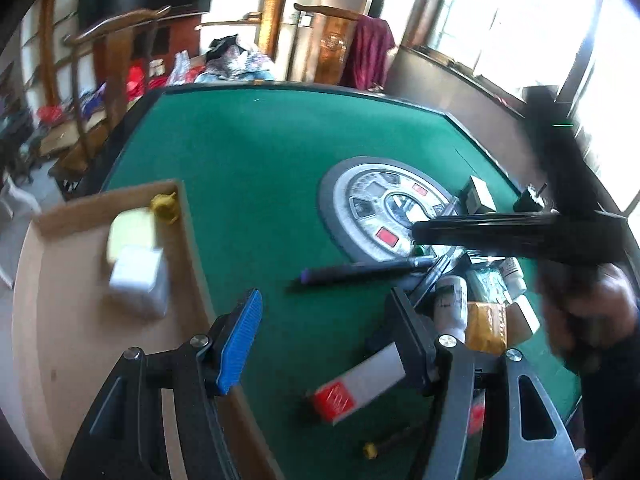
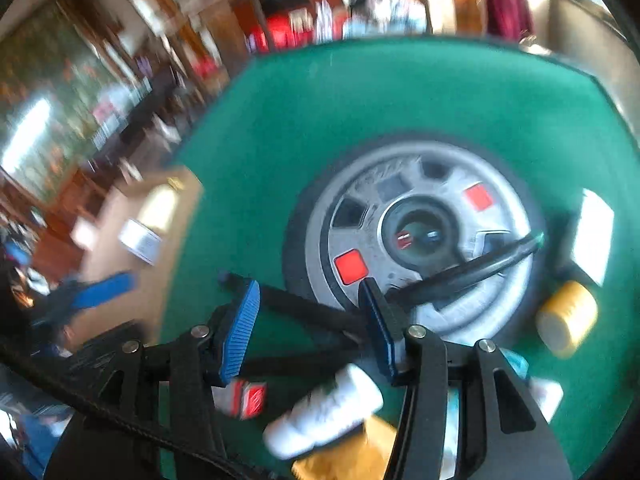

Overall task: Organize objects
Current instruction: 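Move both grippers back over the pile of items, then grasp a black marker with the left gripper while the right grasps a white-blue medicine box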

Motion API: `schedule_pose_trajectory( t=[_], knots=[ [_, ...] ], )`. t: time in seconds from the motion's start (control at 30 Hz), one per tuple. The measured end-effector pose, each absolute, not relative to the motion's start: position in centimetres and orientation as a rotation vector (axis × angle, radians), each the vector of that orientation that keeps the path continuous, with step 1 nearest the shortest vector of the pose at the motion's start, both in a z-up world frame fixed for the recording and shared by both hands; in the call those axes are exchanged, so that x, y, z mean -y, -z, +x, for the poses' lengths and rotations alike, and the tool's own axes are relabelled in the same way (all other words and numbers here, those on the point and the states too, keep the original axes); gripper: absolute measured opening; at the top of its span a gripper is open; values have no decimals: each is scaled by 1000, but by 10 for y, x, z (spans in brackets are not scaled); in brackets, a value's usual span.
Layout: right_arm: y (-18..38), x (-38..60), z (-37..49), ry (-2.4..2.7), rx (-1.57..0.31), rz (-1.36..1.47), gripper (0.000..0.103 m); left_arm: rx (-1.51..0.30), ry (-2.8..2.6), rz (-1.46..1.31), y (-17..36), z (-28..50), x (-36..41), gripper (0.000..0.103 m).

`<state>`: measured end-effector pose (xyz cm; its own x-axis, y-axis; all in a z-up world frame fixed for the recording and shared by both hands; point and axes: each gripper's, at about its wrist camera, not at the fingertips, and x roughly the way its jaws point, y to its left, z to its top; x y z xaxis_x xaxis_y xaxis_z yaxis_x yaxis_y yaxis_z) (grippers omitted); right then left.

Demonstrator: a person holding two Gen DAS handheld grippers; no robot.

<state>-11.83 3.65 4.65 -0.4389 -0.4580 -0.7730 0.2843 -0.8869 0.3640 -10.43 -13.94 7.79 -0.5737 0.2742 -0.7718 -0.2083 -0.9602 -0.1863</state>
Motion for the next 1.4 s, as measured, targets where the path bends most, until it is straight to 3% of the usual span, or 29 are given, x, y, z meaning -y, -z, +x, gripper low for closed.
schedule_pose_trajectory(
  t=[0.1,0.23,0.37,0.53,0.6,0.63,0.7,0.8,1.13,1.27,1.4],
  knots=[
    [-55,-75,-95,2416,382,1184,60,6,-2568,-1312,-74,-125,118,58],
    [-42,-129,-91,2452,527,1117,60,-150,-2495,-1326,-62,-148,86,58],
    [-37,-167,-91,2459,701,1080,60,-430,-2428,-1313,-40,-158,62,58],
    [-37,-186,-90,2434,835,1039,60,-562,-2350,-1331,-21,-165,56,57],
    [-38,-188,-90,2419,871,1034,60,-611,-2332,-1354,-14,-169,50,53],
    [-38,-190,-91,2416,881,1037,60,-604,-2337,-1334,-15,-170,47,50],
    [-39,-200,-89,2441,901,1041,60,-609,-2332,-1345,-15,-173,41,29],
    [-42,-207,-85,2492,915,1044,60,-625,-2368,-1363,-13,-173,29,12],
    [-32,-215,-115,2692,800,1258,67,-288,-2563,-1485,-12,-151,61,12],
    [-27,-202,-153,2754,624,1400,67,-317,-2593,-1468,-11,-149,64,12],
    [-18,-196,-180,2776,580,1500,66,-292,-2592,-1456,-10,-148,67,13]
  ],
)
